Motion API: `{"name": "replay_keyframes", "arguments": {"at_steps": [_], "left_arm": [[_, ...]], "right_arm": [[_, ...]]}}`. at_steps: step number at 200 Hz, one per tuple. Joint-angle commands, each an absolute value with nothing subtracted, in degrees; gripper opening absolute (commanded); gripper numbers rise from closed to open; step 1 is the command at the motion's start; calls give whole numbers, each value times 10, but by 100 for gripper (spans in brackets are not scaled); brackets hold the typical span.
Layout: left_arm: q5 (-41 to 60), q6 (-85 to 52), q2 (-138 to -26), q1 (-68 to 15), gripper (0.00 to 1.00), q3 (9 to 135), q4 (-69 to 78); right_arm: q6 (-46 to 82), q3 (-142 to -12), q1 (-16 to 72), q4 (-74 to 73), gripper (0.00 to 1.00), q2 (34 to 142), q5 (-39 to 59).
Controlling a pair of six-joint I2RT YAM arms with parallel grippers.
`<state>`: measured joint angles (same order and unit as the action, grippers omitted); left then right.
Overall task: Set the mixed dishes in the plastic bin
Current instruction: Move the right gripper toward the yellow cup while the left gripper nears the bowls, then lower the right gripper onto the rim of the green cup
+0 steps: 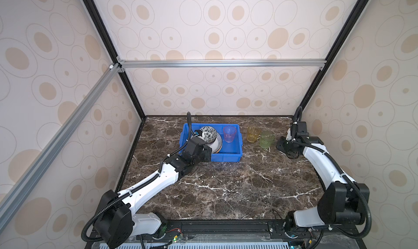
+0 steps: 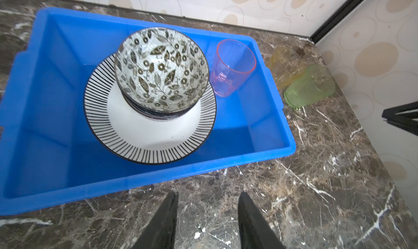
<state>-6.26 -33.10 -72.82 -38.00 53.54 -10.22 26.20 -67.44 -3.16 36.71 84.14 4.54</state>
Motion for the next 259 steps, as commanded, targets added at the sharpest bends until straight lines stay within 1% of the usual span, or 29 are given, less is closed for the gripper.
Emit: {"name": "replay_keyframes", "arguments": {"at_steps": [1,46,124,191,259], "left_arm": [[-106,-311,-708,-385,44,524,-61],[-104,-298,-720,-385,44,521,-42],[-123,-286,-724,-386,44,520,-23],[-125,-282,-738,-385,45,526,-19],[-127,-278,-737,-386,45,528,-18]], "right_arm": [[276,-704,-38,354,35,869,50],[286,-746,-40,337,35,930,62],[291,-810,-47,330,35,1006,62],[286,-851,-53,334,35,1051,58],[288,-866,-53,329,34,1082,63]]}}
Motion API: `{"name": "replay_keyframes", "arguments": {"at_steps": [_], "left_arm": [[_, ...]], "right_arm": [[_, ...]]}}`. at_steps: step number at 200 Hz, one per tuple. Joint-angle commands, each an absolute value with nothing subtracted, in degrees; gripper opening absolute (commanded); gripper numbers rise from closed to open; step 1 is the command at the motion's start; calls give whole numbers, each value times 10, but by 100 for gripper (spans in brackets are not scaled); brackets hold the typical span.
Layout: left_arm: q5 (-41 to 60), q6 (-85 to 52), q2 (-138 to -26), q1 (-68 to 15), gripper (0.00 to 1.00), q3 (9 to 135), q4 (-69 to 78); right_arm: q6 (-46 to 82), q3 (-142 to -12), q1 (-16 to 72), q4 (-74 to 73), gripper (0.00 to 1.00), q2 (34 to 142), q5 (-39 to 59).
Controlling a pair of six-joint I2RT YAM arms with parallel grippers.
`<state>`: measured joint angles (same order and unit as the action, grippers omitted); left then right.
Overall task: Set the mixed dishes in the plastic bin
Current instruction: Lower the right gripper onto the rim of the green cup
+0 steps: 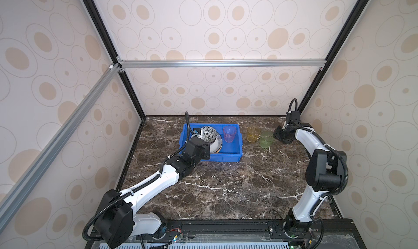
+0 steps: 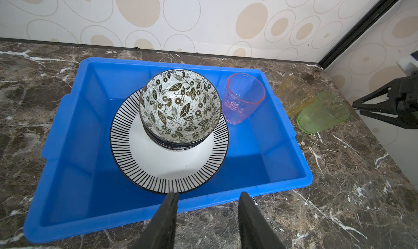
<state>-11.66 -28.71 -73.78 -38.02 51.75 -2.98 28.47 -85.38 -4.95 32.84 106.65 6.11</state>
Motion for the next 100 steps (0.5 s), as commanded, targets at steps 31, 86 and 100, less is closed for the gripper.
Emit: {"name": "replay_keyframes", "arguments": {"at_steps": [31,86,100], "left_arm": [[-130,-277,-733,-386,45,527,-19],[-129,-276,-735,-385,45,530,-19],[-129,-276,-733,-385,44,530,-19]], "right_arm": [[287,-867,-54,330,32,1091,63],[287,-869,-52,331,30,1106,65],[286,-868,-52,330,30,1109,67]]}}
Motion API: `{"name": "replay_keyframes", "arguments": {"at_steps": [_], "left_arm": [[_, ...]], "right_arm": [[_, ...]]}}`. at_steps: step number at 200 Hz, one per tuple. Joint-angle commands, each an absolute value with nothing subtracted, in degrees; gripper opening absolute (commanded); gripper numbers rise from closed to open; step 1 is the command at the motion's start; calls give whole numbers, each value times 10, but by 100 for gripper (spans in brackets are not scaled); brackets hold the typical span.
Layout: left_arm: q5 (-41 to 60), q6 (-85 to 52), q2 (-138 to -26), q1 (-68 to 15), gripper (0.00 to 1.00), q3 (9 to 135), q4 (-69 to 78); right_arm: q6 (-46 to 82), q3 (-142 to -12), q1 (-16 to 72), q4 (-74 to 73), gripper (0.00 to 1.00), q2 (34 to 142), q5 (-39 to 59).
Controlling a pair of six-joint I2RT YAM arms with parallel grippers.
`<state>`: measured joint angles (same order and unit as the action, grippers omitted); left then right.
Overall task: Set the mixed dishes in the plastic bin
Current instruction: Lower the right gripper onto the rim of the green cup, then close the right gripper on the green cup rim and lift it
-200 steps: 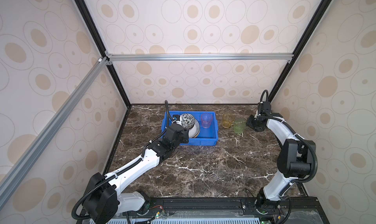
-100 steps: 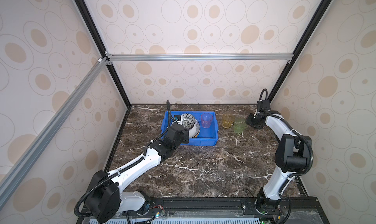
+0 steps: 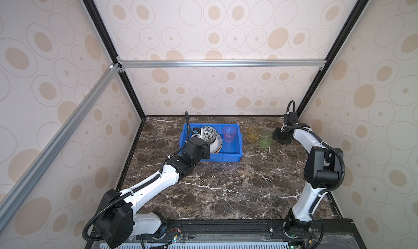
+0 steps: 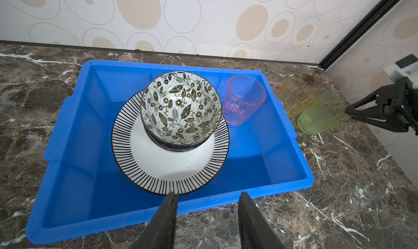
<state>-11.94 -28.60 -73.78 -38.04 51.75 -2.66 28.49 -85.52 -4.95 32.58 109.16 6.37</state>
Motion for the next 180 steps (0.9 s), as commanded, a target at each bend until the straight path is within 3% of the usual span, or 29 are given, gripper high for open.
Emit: {"name": "replay_keyframes", "arguments": {"at_steps": [1,75,137,180], "left_arm": [[-129,-276,-733,-384,45,530,-19],[-130,-282,-717,-386,45,520,-18],[-134,-287,-692,-386,45,506,-25],[-122,-292,-657,-385,45,506,-49]], "right_arm": [[287,-868,-52,330,30,1108,67],[280,-868,-47,338,21,1109,58],[273,-873,-39,354,0,1106,54],[254,-874,-10,384,0,1076,41]]}}
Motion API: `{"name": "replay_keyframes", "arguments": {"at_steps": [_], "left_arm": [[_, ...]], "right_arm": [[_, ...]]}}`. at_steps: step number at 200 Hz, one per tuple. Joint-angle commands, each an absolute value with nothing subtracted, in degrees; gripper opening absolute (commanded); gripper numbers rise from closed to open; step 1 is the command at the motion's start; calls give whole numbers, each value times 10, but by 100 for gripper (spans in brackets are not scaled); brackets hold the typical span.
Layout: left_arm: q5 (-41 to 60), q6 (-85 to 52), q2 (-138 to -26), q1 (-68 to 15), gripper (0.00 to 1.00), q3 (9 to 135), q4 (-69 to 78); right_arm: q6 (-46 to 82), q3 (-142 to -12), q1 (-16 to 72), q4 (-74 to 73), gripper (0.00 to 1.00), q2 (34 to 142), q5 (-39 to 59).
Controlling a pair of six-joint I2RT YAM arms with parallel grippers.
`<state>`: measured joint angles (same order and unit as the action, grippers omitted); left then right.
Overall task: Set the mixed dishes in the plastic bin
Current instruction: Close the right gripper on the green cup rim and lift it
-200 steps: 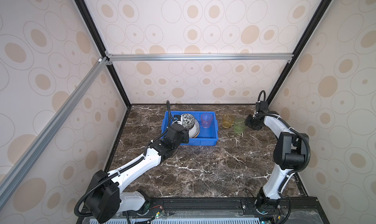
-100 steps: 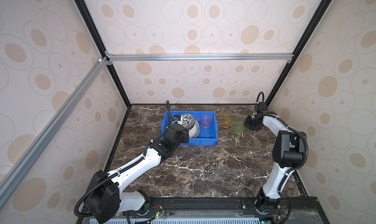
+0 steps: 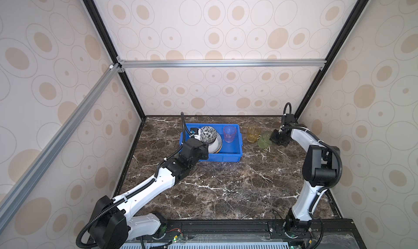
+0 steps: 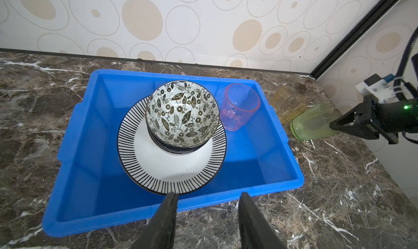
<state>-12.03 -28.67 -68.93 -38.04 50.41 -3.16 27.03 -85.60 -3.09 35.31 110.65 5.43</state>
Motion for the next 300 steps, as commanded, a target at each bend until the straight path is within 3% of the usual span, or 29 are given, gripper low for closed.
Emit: {"name": "replay_keyframes", "arguments": {"at_steps": [1,72,176,300], "left_arm": [[-122,-292,-655,-386,45,506,-50],[-102,-321,-563,-385,45,458,-60],[-78,-349,-533,-394,45,449,-93],[-105,-359,-531,-409,45,450,-124]], "right_arm": [[254,-873,-10,384,0,1075,41],[250,-846,54,410,0,991,0],[249,-806,73,421,0,864,9],[239,-933,153,409,0,934,49]]}}
